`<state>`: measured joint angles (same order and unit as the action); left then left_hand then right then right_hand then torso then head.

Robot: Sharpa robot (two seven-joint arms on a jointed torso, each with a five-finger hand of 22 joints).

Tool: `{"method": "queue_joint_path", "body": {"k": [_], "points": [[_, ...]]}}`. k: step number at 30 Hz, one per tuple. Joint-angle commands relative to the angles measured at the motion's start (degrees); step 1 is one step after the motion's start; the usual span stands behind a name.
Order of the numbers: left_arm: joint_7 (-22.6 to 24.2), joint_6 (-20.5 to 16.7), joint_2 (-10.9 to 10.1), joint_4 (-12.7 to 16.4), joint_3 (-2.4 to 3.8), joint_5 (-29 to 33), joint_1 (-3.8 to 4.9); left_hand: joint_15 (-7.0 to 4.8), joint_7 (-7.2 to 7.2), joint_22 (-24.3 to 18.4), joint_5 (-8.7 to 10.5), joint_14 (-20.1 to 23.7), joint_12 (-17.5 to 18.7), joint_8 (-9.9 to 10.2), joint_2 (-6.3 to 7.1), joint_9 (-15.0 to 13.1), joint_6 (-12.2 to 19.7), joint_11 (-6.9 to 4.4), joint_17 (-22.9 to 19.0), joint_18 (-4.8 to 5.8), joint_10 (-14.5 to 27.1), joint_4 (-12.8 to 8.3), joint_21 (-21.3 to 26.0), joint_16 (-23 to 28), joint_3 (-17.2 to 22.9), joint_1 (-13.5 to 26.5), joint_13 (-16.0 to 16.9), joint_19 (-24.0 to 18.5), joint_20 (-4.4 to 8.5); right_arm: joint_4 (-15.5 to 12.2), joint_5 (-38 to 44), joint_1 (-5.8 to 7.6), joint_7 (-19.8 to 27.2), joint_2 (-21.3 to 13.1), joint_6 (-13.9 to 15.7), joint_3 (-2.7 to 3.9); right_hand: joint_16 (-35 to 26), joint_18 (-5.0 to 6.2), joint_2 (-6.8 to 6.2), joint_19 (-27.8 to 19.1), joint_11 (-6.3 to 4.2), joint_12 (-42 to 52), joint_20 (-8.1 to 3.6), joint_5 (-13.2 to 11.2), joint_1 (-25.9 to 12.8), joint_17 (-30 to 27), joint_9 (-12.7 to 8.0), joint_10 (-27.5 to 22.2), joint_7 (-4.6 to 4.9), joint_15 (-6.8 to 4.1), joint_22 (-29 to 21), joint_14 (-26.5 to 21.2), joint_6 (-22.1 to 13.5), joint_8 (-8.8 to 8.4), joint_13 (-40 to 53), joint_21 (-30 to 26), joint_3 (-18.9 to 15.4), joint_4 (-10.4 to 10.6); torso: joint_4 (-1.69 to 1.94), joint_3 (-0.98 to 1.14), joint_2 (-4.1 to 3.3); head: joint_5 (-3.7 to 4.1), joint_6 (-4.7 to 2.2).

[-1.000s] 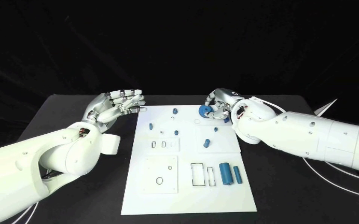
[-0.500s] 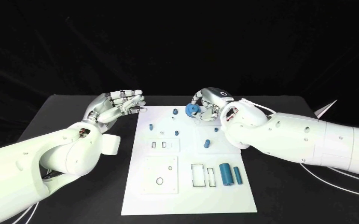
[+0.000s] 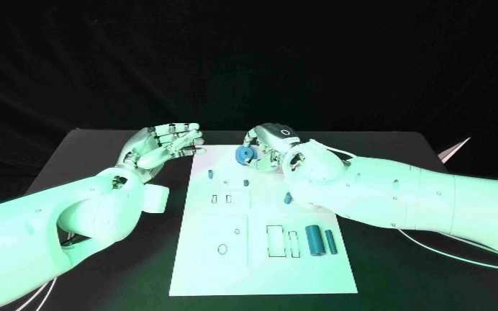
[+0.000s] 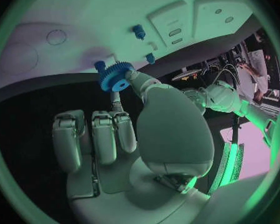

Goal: Assemble the parts on the task board

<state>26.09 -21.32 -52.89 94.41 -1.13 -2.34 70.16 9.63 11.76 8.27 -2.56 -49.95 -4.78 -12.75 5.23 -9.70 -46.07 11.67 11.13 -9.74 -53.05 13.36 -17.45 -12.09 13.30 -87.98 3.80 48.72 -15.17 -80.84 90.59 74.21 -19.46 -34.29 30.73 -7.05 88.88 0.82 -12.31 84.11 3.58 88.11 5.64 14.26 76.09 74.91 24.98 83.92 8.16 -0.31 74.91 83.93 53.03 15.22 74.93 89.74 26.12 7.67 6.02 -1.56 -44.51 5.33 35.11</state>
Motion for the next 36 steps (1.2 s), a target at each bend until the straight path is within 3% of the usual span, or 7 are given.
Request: {"method": "queue_joint_path", "body": {"k": [1,11,23,31,36], "points": [[0.29,1.01,0.27,0.11,0.05,0.00,0.07,0.13,2.43,0.03,-0.23,0.39,0.21,0.20,0.45,0.08,0.16,0.08,0.06,-0.57,-0.18,0.19,-0.28,0.22,0.00,-0.10,-0.09,0.22,-0.11,0.91,1.61,-0.38,-0.12,1.19,-0.34,-0.08,0.26,-0.82,0.02,5.89,-0.47,0.24,-0.31,0.30,-0.26,11.62,0.14,4.84,-0.33,-0.54,15.09,5.37,0.82,0.13,13.69,0.26,0.43,-0.02,-0.10,0.06,-0.05,-0.25,0.07],[0.27,1.10,0.61,0.12,0.06,0.00,0.09,0.14,2.44,0.01,-0.24,0.40,0.33,0.19,0.38,0.08,0.14,0.09,0.13,-0.57,-0.24,0.23,-0.28,0.29,0.04,-0.11,-0.07,0.17,-0.13,4.41,1.52,-1.22,-0.37,3.91,-1.20,-0.38,0.26,-0.82,0.02,5.89,-0.47,0.24,-0.31,0.30,-0.26,11.62,0.14,4.84,-0.33,-0.54,15.09,5.37,0.82,0.13,13.69,0.26,0.43,-0.02,0.01,0.10,0.01,-0.24,0.49],[0.25,1.18,0.62,0.17,0.07,0.00,0.10,0.14,2.44,0.01,-0.24,0.40,0.33,0.19,0.38,0.08,0.14,0.09,0.13,-0.57,-0.24,0.23,-0.28,0.29,0.04,-0.11,-0.07,0.17,-0.13,7.24,1.12,-1.89,-0.27,5.57,-2.14,-0.57,0.23,-0.82,-0.25,5.89,-0.42,0.06,-0.36,-0.22,-0.80,11.48,0.06,4.71,-0.24,-0.54,15.09,5.34,0.66,-0.21,13.55,0.26,0.72,-0.03,-0.16,0.13,0.02,-0.51,0.81],[0.28,1.36,0.55,0.22,0.07,0.00,0.10,0.15,2.43,0.00,-0.23,0.41,0.39,0.19,0.38,0.08,0.13,0.09,0.17,-0.57,-0.28,0.23,-0.29,0.33,0.05,-0.13,-0.06,0.14,-0.14,8.67,0.79,-2.26,-0.16,6.42,-2.29,-0.69,0.16,-0.82,-0.63,5.89,-0.21,-0.42,-0.30,-0.94,-1.36,11.22,-0.16,4.35,0.04,-0.40,15.09,5.28,-0.05,-1.00,13.17,0.26,1.08,-0.14,-0.16,0.16,0.02,-0.30,1.11],[0.26,1.35,0.53,0.20,0.07,0.00,0.10,0.15,2.43,-0.01,-0.23,0.42,0.42,0.20,0.43,0.08,0.14,0.09,0.20,-0.57,-0.29,0.24,-0.29,0.35,0.02,-0.12,-0.06,0.13,-0.14,9.09,0.33,-2.32,0.21,6.63,-2.51,-0.73,0.13,-0.82,-1.18,5.89,0.42,-1.74,0.09,-1.23,-2.07,11.09,-0.65,3.33,0.77,0.11,15.09,5.25,-1.91,-2.73,12.13,0.26,1.43,-0.32,-0.14,0.14,0.04,-0.32,1.13]]}}
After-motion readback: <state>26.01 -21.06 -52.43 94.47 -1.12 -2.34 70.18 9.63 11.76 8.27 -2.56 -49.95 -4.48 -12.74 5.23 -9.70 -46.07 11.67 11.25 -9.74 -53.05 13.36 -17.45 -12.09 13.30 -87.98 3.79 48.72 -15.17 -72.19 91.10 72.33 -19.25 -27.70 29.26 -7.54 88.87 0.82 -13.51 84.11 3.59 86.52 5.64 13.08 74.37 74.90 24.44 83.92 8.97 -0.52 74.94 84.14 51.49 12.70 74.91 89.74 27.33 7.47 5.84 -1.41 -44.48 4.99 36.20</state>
